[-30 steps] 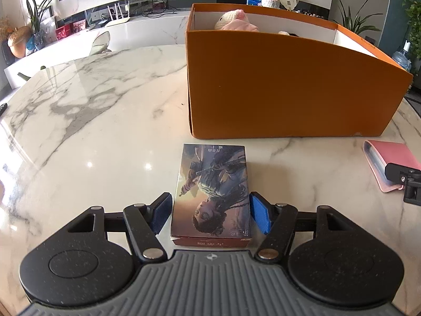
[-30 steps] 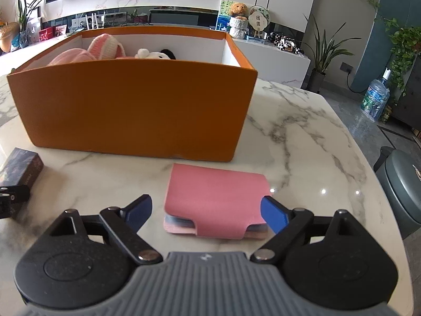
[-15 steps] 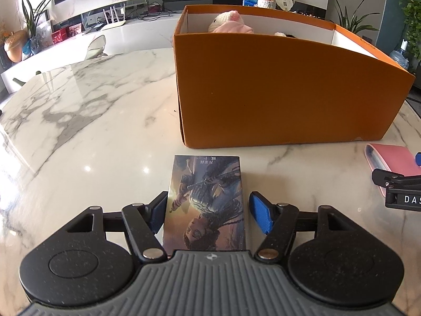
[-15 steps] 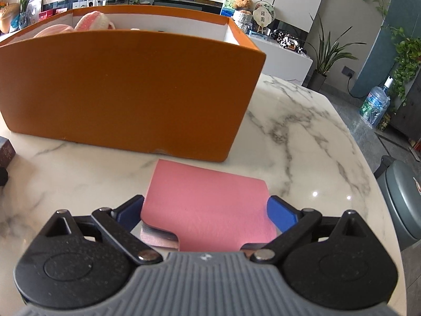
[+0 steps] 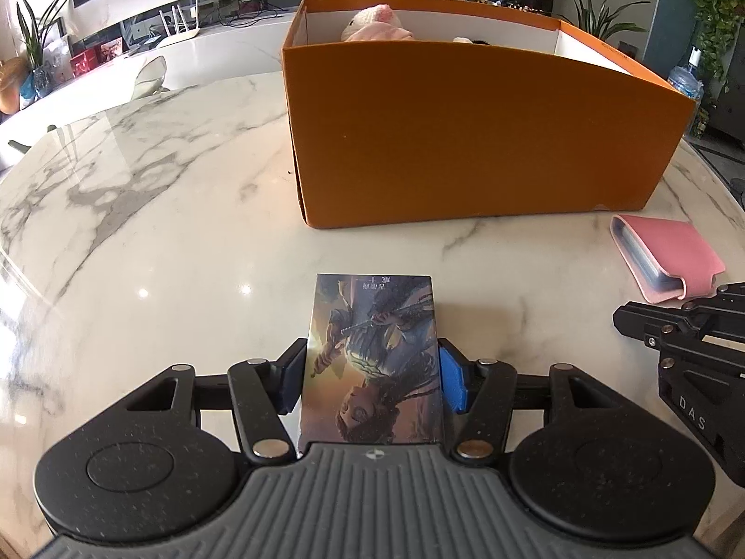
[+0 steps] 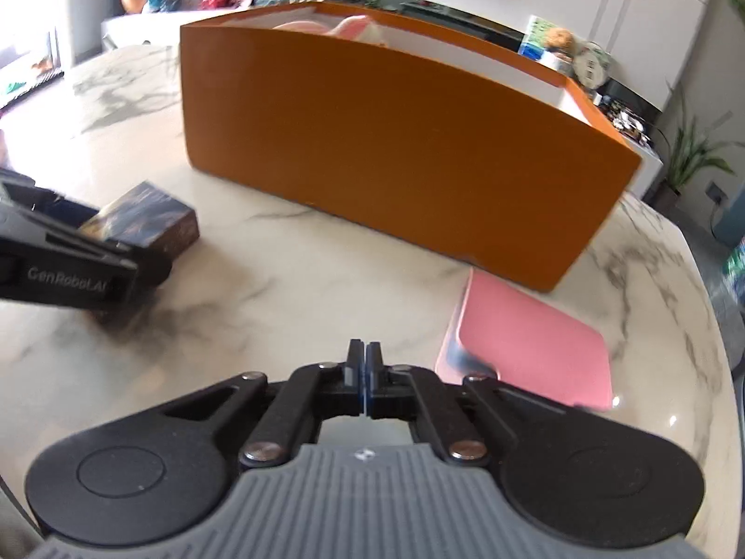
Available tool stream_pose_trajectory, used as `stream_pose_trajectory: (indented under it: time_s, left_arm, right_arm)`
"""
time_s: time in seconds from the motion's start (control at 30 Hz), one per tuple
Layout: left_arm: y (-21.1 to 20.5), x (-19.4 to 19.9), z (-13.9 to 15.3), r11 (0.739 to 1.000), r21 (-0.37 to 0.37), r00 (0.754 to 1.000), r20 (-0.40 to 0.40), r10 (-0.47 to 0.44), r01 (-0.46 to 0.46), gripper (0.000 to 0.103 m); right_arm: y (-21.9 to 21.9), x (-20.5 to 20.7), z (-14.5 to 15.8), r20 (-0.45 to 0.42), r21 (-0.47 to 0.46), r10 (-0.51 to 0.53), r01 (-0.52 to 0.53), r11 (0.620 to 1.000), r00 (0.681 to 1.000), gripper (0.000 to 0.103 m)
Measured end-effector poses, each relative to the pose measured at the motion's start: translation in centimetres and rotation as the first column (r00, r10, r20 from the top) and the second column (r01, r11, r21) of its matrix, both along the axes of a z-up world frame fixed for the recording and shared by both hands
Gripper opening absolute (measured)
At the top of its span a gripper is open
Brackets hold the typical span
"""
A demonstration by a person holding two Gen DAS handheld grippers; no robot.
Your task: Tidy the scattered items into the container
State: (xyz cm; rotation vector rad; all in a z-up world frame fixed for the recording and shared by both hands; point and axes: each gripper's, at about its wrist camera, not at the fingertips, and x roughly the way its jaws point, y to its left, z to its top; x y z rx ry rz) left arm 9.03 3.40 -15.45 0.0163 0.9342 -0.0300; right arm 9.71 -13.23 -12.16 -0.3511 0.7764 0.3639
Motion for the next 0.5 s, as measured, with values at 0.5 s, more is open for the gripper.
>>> stream_pose_trajectory:
  time_s: [0.5]
  left_arm:
    - [-0.2, -0.9, 0.7, 1.000, -0.016, 1.000, -0.007, -0.007, 0.006, 0.066]
  right_arm:
    - [-0.5, -1.0, 1.7, 0.143, -0.161, -0.011, 0.034, 0.986, 0.990, 0.032]
